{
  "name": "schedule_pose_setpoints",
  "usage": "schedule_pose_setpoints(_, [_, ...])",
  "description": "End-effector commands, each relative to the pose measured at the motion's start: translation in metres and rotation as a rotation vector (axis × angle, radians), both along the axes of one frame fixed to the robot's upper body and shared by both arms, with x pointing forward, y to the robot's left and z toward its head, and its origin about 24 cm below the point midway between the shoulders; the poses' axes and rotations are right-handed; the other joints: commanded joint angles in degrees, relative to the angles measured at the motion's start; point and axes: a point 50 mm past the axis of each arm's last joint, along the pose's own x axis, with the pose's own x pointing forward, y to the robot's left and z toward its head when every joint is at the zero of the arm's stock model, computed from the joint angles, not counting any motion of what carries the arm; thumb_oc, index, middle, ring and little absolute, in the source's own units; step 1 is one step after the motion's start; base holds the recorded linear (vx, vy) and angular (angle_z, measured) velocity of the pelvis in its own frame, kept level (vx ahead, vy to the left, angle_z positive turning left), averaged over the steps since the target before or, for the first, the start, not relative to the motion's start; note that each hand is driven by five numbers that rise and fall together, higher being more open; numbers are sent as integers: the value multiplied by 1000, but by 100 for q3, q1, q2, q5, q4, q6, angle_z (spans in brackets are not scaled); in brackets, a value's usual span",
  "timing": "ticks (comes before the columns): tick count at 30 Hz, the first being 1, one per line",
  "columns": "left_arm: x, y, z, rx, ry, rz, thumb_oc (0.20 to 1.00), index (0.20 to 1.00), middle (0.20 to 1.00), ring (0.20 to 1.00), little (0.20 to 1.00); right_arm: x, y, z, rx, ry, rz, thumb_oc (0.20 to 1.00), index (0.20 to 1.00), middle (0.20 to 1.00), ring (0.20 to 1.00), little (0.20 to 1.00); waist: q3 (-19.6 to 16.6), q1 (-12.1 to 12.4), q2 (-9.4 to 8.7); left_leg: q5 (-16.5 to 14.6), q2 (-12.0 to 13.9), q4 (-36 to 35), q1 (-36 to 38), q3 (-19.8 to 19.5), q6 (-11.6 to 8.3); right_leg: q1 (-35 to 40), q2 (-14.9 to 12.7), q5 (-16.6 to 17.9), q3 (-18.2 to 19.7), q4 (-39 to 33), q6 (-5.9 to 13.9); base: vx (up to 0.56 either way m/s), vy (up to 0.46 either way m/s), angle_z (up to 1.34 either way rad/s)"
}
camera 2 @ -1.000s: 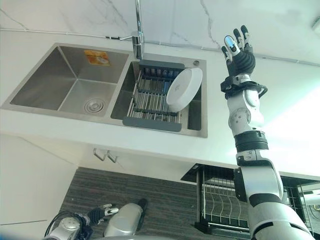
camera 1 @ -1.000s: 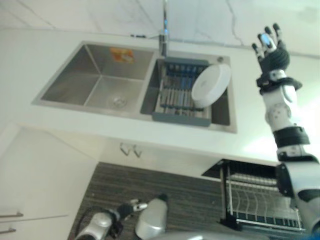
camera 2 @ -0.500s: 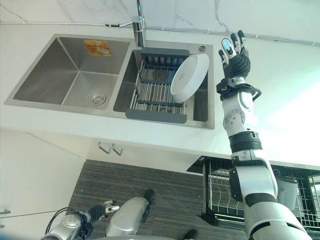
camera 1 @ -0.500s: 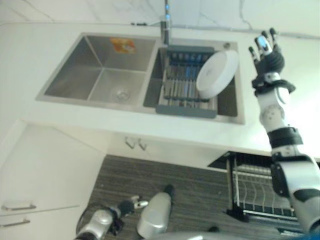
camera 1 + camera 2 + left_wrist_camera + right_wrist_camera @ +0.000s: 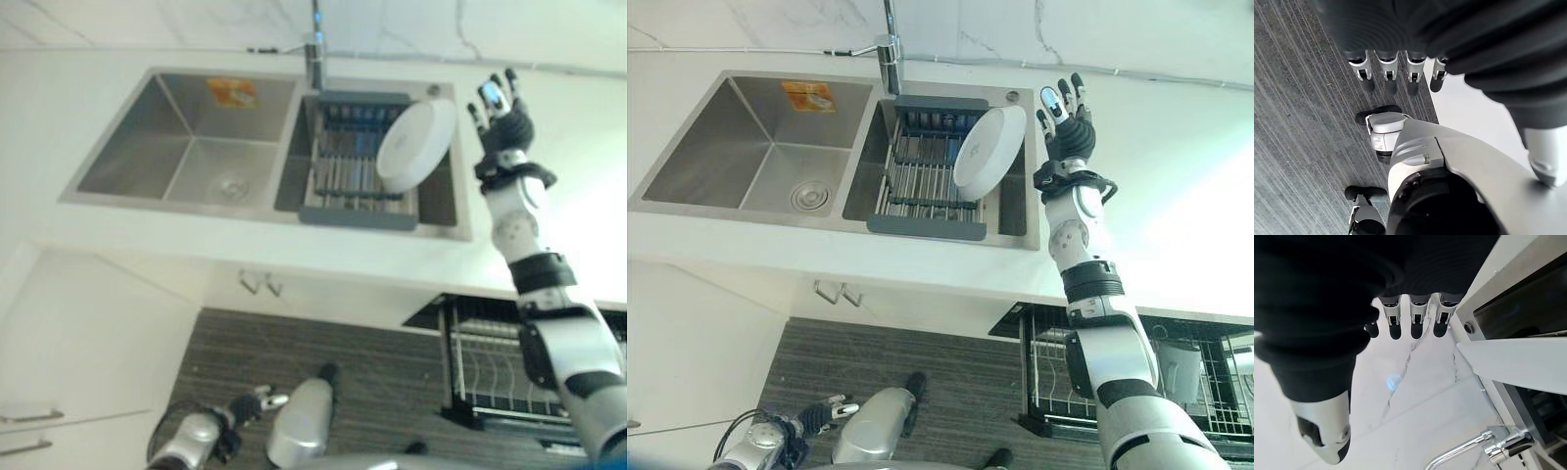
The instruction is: Place the dishes in the dishwasher.
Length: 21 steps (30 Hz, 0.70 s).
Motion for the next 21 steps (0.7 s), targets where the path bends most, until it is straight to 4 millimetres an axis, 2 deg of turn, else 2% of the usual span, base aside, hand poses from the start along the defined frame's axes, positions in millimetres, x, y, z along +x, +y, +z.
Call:
schedule_pose_setpoints(1, [-16, -3, -7, -5, 53, -11, 1000, 1000, 1000, 1000, 1000, -9, -11, 8, -26, -75, -30, 1000, 1000, 1000, 1000, 1000, -368, 83, 160, 707, 322, -1596, 409, -97, -411, 140, -359, 570, 81, -53, 463, -10, 29, -5])
schedule_pose_setpoints(10, [-3, -9, -3, -26, 12, -7, 1000, 1000, 1000, 1000, 1000, -7, -5, 6, -21, -65, -25, 1000, 1000, 1000, 1000, 1000, -232, 47, 250, 749, 266, -1635, 307, -108, -395, -15, -403, 607, 146, -58, 456, -52, 21, 0])
schedule_pose_setpoints(21, [4, -16, -1, -50, -16, -7, 1000, 1000, 1000, 1000, 1000, -5, 0, 1, -20, -47, -13, 1000, 1000, 1000, 1000, 1000, -83, 15, 385, 762, 196, -1634, 223, -85, -371, -153, -470, 624, 191, -19, 455, -22, 22, 1])
